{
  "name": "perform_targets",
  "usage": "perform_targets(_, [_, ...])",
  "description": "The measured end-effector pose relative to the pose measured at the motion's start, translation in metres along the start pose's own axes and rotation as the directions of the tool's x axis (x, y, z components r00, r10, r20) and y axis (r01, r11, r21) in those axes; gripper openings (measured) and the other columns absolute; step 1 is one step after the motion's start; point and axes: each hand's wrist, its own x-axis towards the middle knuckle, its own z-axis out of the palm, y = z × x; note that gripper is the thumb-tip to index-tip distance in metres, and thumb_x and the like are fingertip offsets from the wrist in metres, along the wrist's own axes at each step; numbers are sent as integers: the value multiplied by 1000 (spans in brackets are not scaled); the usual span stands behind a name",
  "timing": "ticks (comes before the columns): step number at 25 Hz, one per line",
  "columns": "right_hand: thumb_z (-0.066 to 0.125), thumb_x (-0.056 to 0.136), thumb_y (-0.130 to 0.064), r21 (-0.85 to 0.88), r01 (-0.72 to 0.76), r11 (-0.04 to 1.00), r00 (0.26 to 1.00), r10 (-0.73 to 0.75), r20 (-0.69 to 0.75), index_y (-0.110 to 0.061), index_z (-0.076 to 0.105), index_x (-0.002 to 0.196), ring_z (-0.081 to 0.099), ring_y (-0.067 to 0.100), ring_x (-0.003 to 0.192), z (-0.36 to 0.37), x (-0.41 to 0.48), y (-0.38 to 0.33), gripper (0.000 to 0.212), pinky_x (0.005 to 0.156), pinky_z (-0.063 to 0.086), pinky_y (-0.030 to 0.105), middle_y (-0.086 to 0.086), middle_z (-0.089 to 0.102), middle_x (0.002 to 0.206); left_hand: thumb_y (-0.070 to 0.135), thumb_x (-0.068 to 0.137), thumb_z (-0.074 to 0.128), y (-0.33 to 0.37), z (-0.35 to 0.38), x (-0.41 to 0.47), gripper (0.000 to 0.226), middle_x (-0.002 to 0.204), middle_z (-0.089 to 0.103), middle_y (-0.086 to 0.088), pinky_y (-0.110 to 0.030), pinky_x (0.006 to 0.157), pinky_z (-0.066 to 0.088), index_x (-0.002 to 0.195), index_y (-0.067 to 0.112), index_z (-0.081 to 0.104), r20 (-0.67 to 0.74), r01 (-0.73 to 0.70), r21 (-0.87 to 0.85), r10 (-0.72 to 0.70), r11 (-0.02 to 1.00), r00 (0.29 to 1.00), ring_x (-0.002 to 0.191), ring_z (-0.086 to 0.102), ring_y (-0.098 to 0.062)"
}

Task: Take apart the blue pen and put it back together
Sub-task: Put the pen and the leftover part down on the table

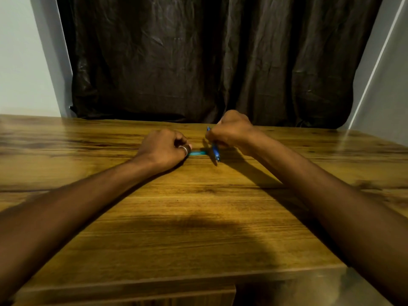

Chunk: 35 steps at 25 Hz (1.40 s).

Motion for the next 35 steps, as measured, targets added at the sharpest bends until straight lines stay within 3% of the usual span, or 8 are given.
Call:
perform_targets(3, [82, 69, -25, -144, -22, 989, 996, 33, 79, -14, 70, 79, 73, 17, 81, 4, -2, -1, 19, 74, 62, 36, 5, 73, 79, 36, 92, 69, -2, 2, 2, 12, 91, 74, 12, -25, 65, 54, 99, 31, 77, 10, 29, 34, -30, 999, 1000, 78, 63, -3])
perform_targets(9, [86, 66, -25, -209, -32, 977, 991, 58, 120, -12, 73, 65, 72, 12, 65, 10, -7, -4, 18, 60, 58, 28, 0, 73, 64, 38, 84, 77, -3, 3, 4, 5, 75, 69, 21, -21, 55, 46, 85, 33, 79, 38, 62, -40, -61, 997, 997, 74, 63, 1])
perform_targets(12, [84, 65, -27, -241, -5, 971, 993, 32, 112, -14, 71, 60, 66, 11, 58, 12, -8, -4, 18, 53, 50, 26, -2, 69, 56, 38, 82, 80, 1, 5, 5, 8, 75, 72, 19, -23, 57, 51, 77, 32, 77, 56, 64, -83, -59, 995, 997, 73, 66, -1])
perform_targets(20, [82, 61, -33, -293, 20, 956, 997, 3, 80, -15, 72, 61, 65, 13, 66, 18, -5, -3, 21, 50, 42, 23, 0, 70, 65, 34, 83, 78, 6, 9, 7, 7, 75, 72, 17, -21, 58, 51, 84, 28, 80, 29, 62, -36, -61, 997, 998, 71, 65, -1])
perform_targets(24, [82, 63, -38, -346, 50, 937, 997, -28, 68, -15, 68, 57, 58, 10, 60, 19, -4, -2, 28, 45, 35, 24, -4, 63, 57, 27, 84, 75, 9, 9, 8, 8, 80, 75, 12, -25, 63, 56, 89, 26, 81, 35, 68, -23, -67, 997, 997, 74, 67, -5])
perform_targets(29, [80, 66, -37, -341, 55, 939, 997, -31, 74, -16, 68, 61, 60, 11, 63, 19, -2, -2, 24, 45, 37, 24, -2, 66, 63, 26, 84, 74, 9, 9, 8, 9, 77, 76, 10, -28, 65, 59, 87, 26, 81, 29, 88, -38, -87, 995, 996, 71, 69, -6])
perform_targets(33, [79, 68, -37, -276, 37, 960, 995, -10, 99, -17, 70, 61, 65, 8, 61, 18, -5, 0, 23, 45, 42, 22, -4, 68, 59, 26, 86, 72, 9, 10, 6, 11, 64, 72, 11, -22, 47, 49, 80, 24, 80, 2, 90, -69, -90, 994, 996, 58, 66, -6])
perform_targets(35, [72, 71, -41, -234, 15, 972, 998, 0, 66, -16, 70, 59, 68, 10, 60, 16, -5, -1, 28, 46, 46, 22, -4, 69, 55, 28, 86, 71, 11, 8, 3, 14, 63, 72, 8, -30, 50, 56, 76, 22, 79, -12, 93, -68, -94, 993, 996, 59, 68, -12])
